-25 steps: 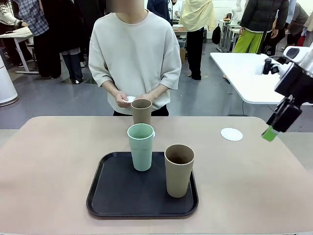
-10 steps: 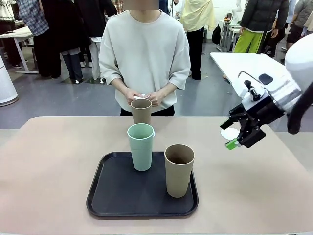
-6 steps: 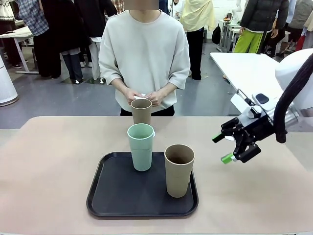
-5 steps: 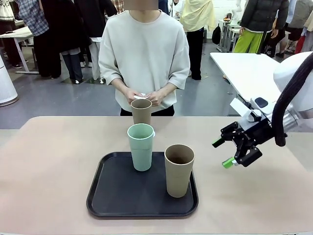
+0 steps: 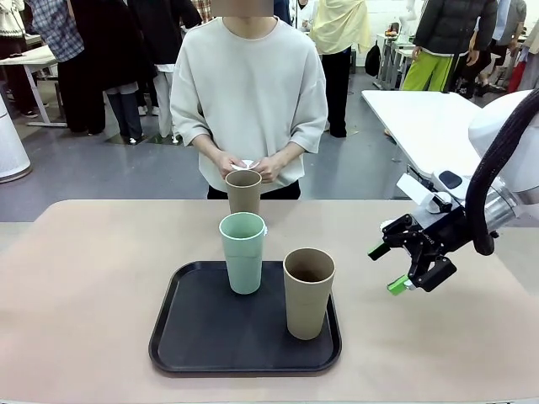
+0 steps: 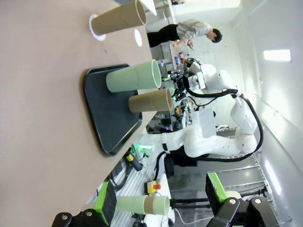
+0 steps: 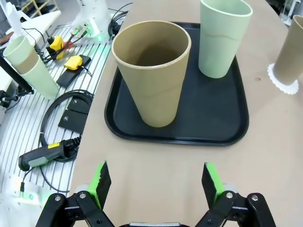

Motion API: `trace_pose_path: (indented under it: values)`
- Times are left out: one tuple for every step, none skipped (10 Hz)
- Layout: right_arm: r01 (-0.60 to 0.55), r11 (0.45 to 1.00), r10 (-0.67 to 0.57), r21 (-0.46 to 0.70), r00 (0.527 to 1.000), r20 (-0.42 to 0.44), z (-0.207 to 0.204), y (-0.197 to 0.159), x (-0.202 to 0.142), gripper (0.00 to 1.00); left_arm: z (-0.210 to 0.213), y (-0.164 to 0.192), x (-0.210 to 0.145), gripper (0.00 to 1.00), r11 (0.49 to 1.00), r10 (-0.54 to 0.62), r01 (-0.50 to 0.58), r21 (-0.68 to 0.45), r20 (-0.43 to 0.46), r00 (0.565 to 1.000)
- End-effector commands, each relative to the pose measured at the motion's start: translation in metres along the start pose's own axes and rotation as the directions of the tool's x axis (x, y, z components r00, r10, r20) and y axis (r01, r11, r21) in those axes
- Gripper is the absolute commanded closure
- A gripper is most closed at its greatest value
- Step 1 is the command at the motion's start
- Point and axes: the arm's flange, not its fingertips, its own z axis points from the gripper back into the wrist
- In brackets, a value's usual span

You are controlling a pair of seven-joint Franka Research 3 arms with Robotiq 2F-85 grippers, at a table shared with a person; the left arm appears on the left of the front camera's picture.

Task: Place coasters on the table and set cups on them.
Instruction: Take one Reusable plastic cup from the Flat Tray and place it on a coaster set by the human.

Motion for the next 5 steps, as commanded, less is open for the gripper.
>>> trace_pose_path:
  values:
    - [-0.009,1.000,0.009,-0.009,1.000,0.027,-0.002,-0.003,0.001,0.00,0.001,-0.002,-0.001,0.00,1.000,-0.005,0.005,-0.009,0.001,1.000]
    - [0.000,1.000,0.000,0.000,1.000,0.000,0.000,0.000,0.000,0.00,0.001,-0.002,-0.001,0.00,1.000,-0.005,0.005,-0.009,0.001,1.000]
    - [-0.068,0.998,0.068,-0.008,0.995,0.071,-0.003,-0.002,-0.002,0.00,0.001,-0.002,-0.001,0.00,1.000,-0.005,0.005,-0.009,0.001,1.000]
    - [-0.093,0.996,0.094,-0.015,0.990,0.109,-0.010,-0.004,-0.007,0.00,0.001,-0.002,-0.001,0.00,1.000,-0.005,0.005,-0.009,0.001,1.000]
    - [-0.095,0.995,0.096,-0.016,0.983,0.155,-0.015,-0.005,-0.011,0.00,0.001,-0.002,-0.001,0.00,1.000,-0.005,0.005,-0.009,0.001,1.000]
